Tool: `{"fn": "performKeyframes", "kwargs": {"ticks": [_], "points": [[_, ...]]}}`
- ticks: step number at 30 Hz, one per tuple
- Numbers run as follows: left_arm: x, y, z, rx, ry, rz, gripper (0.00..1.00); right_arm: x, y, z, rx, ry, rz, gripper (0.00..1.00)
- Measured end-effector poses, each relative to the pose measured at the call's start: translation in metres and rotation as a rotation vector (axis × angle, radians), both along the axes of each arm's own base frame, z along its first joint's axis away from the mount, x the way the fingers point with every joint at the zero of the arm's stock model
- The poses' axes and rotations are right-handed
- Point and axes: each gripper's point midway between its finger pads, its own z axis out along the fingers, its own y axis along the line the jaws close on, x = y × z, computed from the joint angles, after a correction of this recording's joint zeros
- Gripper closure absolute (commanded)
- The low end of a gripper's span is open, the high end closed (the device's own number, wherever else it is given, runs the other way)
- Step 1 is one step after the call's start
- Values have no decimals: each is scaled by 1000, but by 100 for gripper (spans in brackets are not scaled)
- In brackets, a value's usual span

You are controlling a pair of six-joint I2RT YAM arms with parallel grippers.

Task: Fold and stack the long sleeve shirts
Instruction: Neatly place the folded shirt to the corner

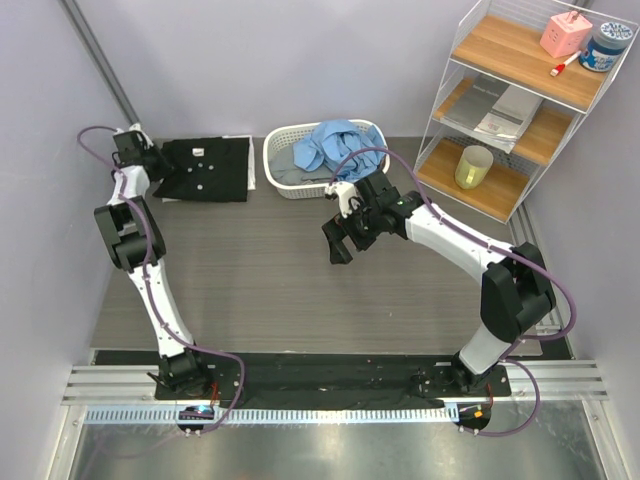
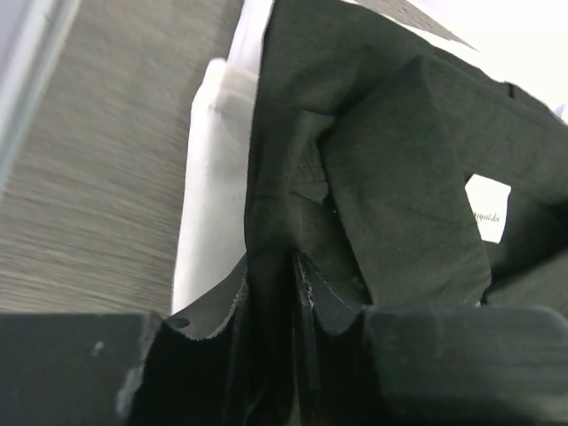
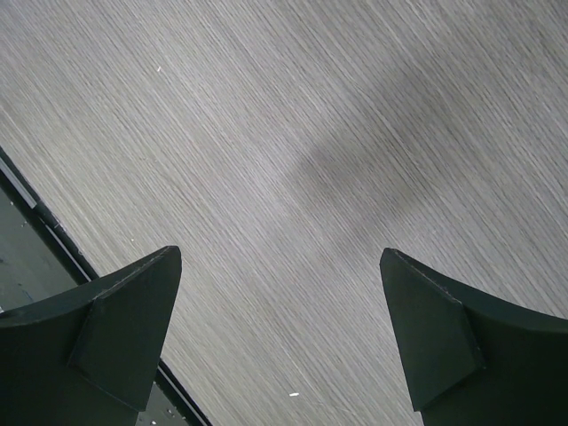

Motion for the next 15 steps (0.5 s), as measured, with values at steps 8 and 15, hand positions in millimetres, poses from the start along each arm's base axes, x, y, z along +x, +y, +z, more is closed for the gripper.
{"fn": "performKeyframes", "kwargs": {"ticks": [8,15], "points": [[-5,24,9,257,41,-81,43,-1,1,1,4,4,4,0],[-25,55,33,486,104,-61,44,-1,1,1,5,5,5,0]]}}
